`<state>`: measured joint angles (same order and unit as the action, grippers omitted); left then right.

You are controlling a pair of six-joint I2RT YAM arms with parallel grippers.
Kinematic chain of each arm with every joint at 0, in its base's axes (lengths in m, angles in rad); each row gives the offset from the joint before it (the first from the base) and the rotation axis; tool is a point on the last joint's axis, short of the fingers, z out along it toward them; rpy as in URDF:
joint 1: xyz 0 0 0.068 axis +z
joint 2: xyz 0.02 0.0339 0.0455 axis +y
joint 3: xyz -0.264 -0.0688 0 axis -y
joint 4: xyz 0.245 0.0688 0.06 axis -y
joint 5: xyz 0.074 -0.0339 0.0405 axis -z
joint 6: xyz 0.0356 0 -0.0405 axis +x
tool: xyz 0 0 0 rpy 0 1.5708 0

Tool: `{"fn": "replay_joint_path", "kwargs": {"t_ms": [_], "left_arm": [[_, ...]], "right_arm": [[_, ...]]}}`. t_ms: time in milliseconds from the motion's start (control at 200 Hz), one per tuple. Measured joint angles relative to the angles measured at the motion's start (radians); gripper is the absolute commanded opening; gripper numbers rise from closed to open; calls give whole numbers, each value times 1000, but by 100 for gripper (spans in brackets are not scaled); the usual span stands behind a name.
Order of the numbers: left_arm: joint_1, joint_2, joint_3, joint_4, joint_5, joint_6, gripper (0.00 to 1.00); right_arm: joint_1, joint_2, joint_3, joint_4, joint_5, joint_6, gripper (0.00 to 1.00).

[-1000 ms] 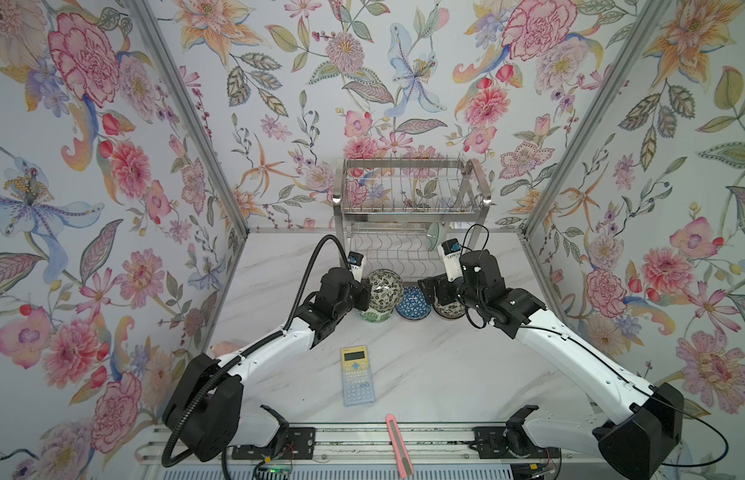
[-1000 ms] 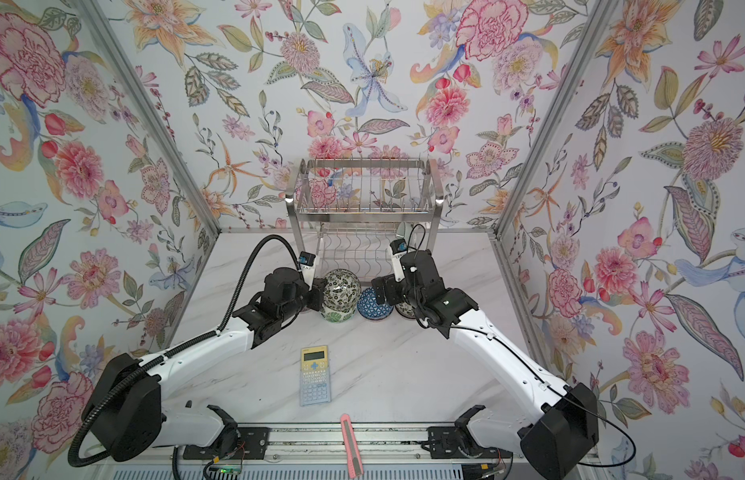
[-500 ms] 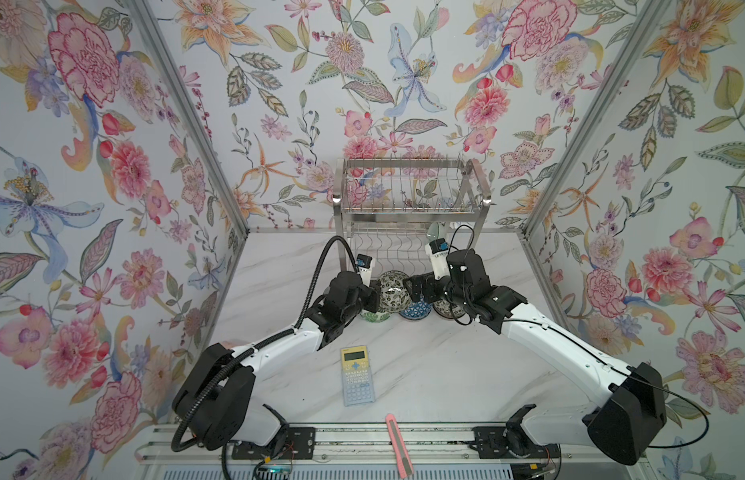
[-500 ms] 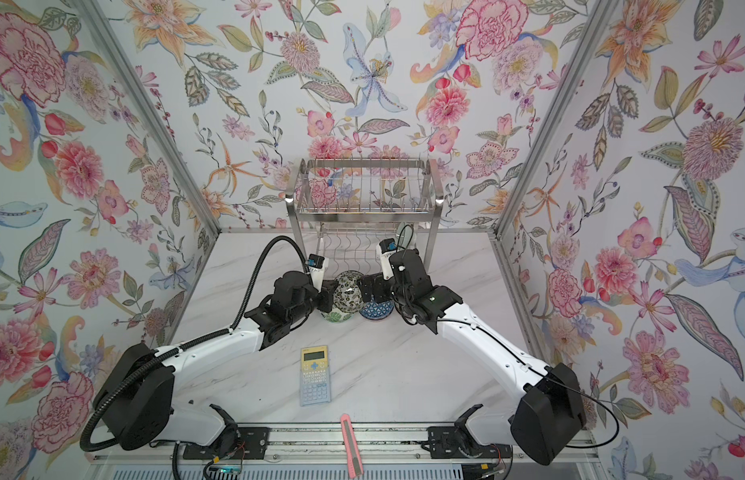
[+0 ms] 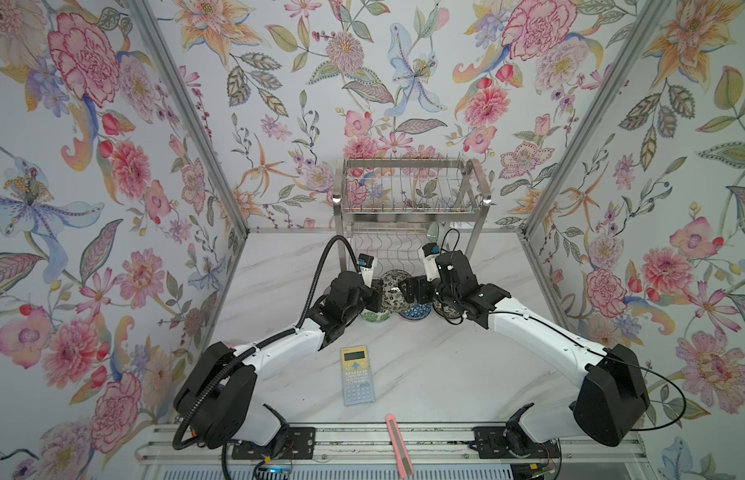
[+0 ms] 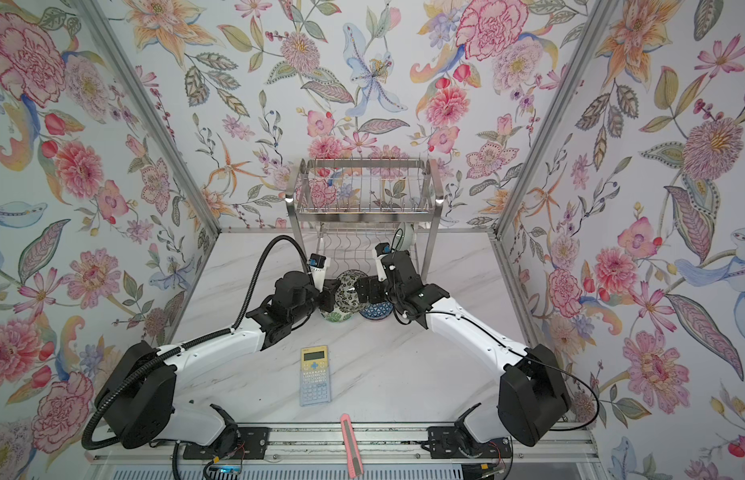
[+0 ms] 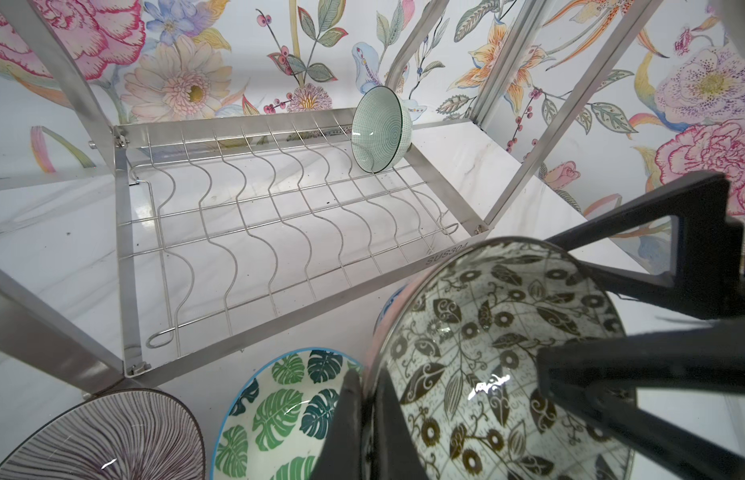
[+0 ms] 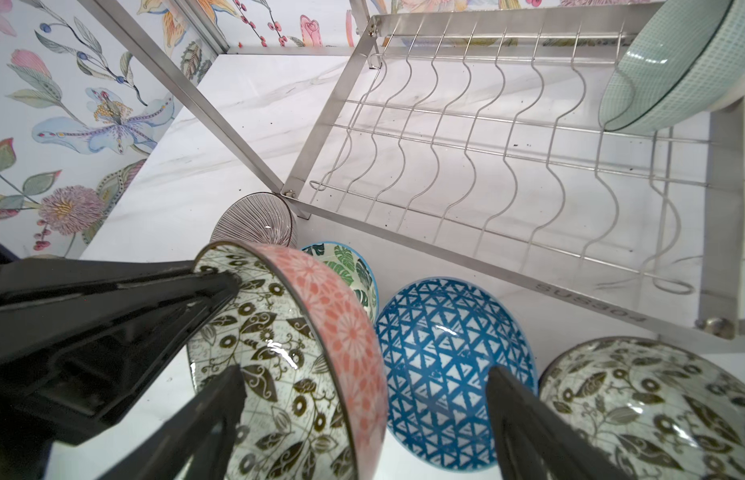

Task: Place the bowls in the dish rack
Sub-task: 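Close the right gripper on the leaf-patterned bowl while the left gripper opens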

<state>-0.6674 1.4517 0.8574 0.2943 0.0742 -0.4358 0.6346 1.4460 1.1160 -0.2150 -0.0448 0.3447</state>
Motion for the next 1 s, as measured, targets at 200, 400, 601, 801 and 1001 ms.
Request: {"fn": "replay_joint_path", "kwargs": {"t_ms": [200, 400, 601, 801, 1001], "left_arm": [[-1, 0, 0, 1, -3, 0, 0], [-1, 0, 0, 16, -3, -5, 0], [-2, 6, 0, 28, 1, -14, 0], [-14, 11, 8, 22, -16, 7, 47], [-11, -46, 54, -114, -66, 64, 99]], "right_arm": [[0, 20, 0, 3, 3, 30, 70], [0, 56, 0, 3, 11, 48, 42], [9, 61, 2, 7, 34, 61, 3], [6, 78, 2, -18, 71, 53, 0], [6, 78, 18, -74, 131, -6, 0]]}}
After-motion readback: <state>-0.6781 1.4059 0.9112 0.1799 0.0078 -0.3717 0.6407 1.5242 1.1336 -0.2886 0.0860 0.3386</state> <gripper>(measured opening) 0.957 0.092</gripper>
